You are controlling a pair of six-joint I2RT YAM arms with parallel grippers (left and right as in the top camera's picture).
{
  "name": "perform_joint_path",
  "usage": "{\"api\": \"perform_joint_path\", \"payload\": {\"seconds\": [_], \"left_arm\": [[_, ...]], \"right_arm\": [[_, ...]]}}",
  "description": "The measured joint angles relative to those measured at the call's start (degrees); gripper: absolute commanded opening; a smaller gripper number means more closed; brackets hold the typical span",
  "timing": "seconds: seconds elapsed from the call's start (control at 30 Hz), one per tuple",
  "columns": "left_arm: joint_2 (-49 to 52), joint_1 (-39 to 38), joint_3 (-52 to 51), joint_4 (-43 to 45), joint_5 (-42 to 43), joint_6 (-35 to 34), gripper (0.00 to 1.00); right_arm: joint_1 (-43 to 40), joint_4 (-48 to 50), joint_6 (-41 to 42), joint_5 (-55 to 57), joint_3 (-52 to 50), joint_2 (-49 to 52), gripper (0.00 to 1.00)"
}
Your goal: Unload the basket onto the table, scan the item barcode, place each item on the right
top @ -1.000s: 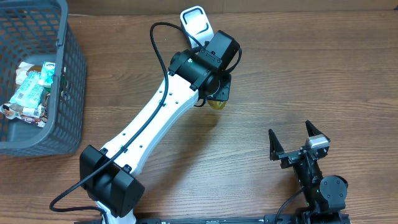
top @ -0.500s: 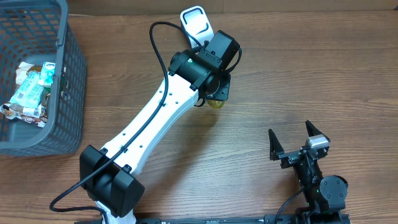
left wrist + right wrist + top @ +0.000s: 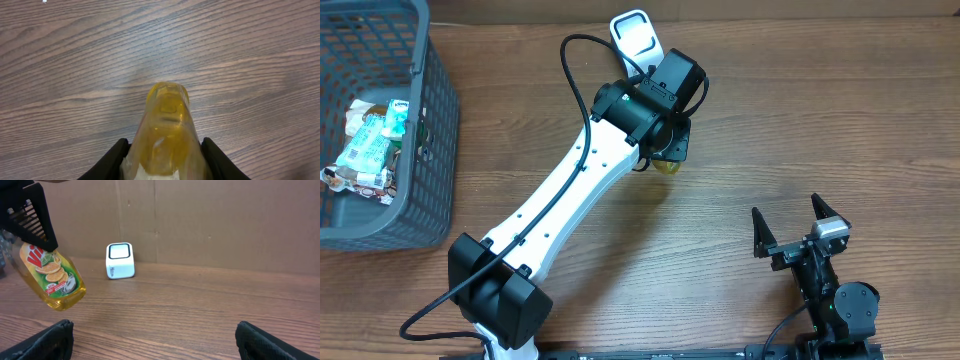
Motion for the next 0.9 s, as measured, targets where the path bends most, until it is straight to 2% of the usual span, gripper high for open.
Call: {"api": "perform_joint_path", "payload": {"seconds": [0.37, 0.9], "left_arm": [[0.1, -0.1, 0.0, 0.2, -1.3, -1.3, 0.04], [5.2, -0.1, 0.0, 1.7, -1.7, -1.5, 0.04]], "right_arm": [[0.0, 0.0, 0.0, 0.0, 0.0, 0.0, 1.00], [0.0, 0.0, 0.0, 0.0, 0.0, 0.0, 1.00]]}}
